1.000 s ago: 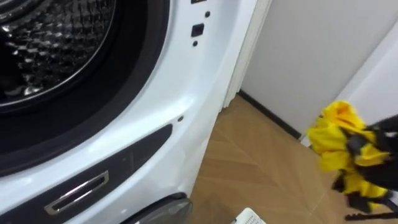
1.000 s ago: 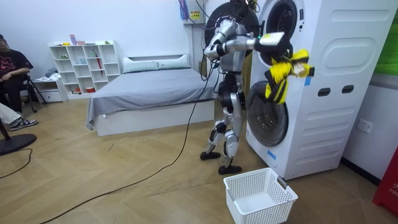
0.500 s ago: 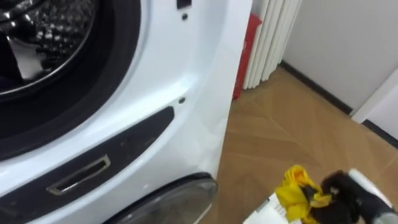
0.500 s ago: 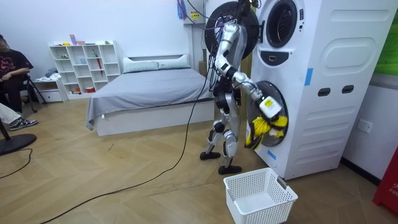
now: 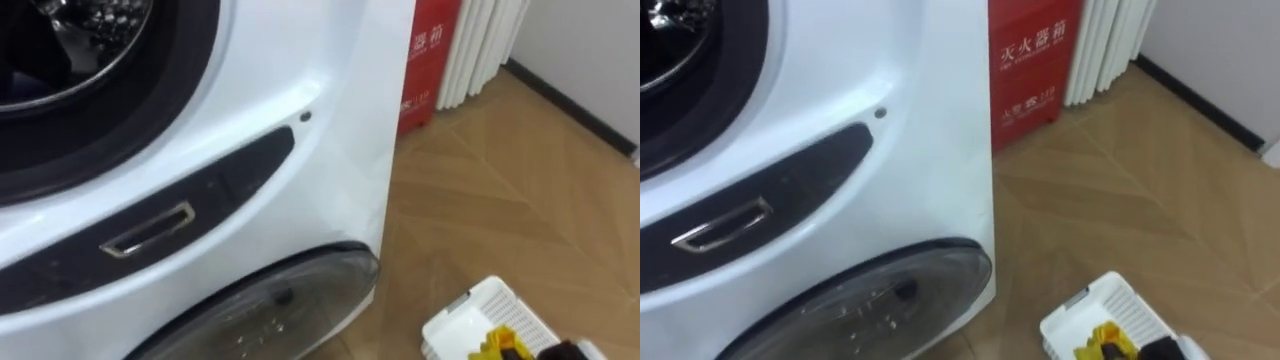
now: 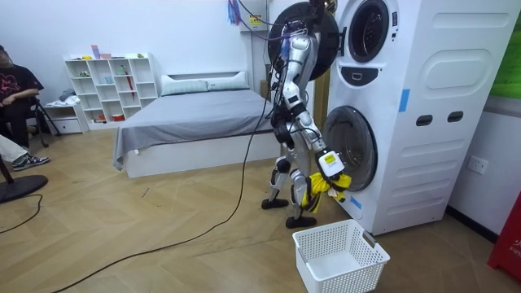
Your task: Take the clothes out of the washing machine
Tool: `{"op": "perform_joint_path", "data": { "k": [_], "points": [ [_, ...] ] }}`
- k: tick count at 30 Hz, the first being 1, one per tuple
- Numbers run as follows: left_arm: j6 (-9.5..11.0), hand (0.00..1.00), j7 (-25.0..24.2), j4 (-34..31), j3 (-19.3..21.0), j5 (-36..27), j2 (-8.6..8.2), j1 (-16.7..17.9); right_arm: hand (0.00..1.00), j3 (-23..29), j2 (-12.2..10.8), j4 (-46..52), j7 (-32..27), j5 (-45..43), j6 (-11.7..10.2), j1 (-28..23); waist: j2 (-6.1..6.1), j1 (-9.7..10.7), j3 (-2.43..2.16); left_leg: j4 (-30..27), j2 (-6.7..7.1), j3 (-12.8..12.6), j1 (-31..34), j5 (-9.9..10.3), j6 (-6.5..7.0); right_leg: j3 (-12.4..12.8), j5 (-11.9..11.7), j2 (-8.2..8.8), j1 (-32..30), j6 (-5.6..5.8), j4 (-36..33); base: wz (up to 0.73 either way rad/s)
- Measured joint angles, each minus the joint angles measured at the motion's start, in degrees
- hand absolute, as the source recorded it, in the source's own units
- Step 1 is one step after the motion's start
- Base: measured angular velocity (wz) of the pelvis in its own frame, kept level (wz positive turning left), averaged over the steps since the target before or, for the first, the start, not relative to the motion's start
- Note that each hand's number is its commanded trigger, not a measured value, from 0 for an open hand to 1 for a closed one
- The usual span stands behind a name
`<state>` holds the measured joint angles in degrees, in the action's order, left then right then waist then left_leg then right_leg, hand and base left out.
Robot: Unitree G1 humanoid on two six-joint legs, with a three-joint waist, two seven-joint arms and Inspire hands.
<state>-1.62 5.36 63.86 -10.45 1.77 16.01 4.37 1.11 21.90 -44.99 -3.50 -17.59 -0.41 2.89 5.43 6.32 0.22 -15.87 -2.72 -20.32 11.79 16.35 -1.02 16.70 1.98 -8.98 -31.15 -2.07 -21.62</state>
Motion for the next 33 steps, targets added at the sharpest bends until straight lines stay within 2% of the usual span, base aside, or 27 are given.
{"op": "perform_joint_path", "data": {
  "k": [2,5,11,15,18,23,27,30,33],
  "points": [
    [-0.03,0.00,0.17,-0.26,-0.50,0.00,-0.10,-0.04,1.00,0.00,0.00,-1.44,-1.37,0.29,-0.78,0.63,0.01,0.04,0.00,-0.57,0.27,0.11,1.07,-0.17,0.29,0.06,-0.39,0.35,-0.89,0.35,-0.04,0.06],
    [-0.06,0.00,0.37,-1.00,-0.57,-0.10,-0.12,-0.06,1.00,-0.01,-0.01,-1.91,-2.95,0.52,-0.80,0.40,0.02,0.03,0.01,-1.56,0.51,0.17,3.00,-0.31,0.60,0.01,-0.86,0.79,-2.13,0.39,0.06,0.05],
    [-0.36,0.00,0.77,-2.10,-1.45,-4.19,-0.11,0.01,1.00,-0.31,-0.19,-3.12,-6.47,-0.17,-0.83,0.20,0.38,0.03,-0.02,-1.55,0.55,-0.09,5.07,-0.37,1.01,-0.37,-2.69,1.01,-3.27,0.96,1.18,0.00],
    [-0.36,0.00,1.29,-2.26,-2.92,-4.35,-0.09,-0.07,1.00,-0.48,-0.19,-3.20,-10.18,-1.18,-0.92,-0.12,1.59,0.00,-0.06,-1.28,0.39,0.12,5.63,-0.39,0.99,-1.27,-3.27,1.40,-3.73,0.17,1.76,0.00],
    [0.05,0.00,1.92,-2.31,-4.28,-4.61,-0.07,-0.09,1.00,-0.85,-0.30,-3.75,-13.45,-0.92,-2.00,0.10,2.41,-0.12,-0.10,-0.59,0.64,-0.02,5.85,-0.54,1.03,-1.25,-3.21,1.41,-4.48,-0.10,1.51,0.00],
    [0.27,0.00,2.01,-3.63,-4.79,-6.73,0.02,0.00,1.00,-1.86,-0.38,-4.01,-16.51,-0.59,-2.83,0.74,2.52,-0.17,-0.17,-0.86,0.97,-0.10,7.51,-0.71,1.26,-1.16,-3.01,1.60,-6.56,-0.09,0.79,0.00],
    [0.24,0.00,1.98,-4.87,-6.49,-6.74,0.03,0.03,1.00,-1.91,-0.36,-4.11,-18.32,-0.61,-2.83,1.17,2.52,-0.18,-0.15,-0.84,1.29,-0.14,7.91,-0.84,1.46,-1.04,-2.65,1.83,-7.02,0.34,0.85,0.00],
    [0.20,0.00,1.88,-5.80,-6.67,-6.74,0.09,0.17,1.00,-1.92,-0.35,-4.10,-18.86,-0.61,-2.80,1.35,2.50,-0.19,-0.14,-0.83,1.48,-0.13,8.10,-0.94,1.63,-1.04,-2.29,2.01,-7.17,1.00,0.86,0.01],
    [0.19,0.00,1.84,-6.34,-6.67,-6.66,0.29,0.22,1.00,-1.91,-0.14,-4.09,-19.38,-0.73,-2.80,1.86,2.48,-0.18,-0.13,-0.76,1.91,-0.18,8.94,-1.16,1.96,-0.93,-2.35,2.18,-8.27,1.15,0.36,0.01]
  ]
}}
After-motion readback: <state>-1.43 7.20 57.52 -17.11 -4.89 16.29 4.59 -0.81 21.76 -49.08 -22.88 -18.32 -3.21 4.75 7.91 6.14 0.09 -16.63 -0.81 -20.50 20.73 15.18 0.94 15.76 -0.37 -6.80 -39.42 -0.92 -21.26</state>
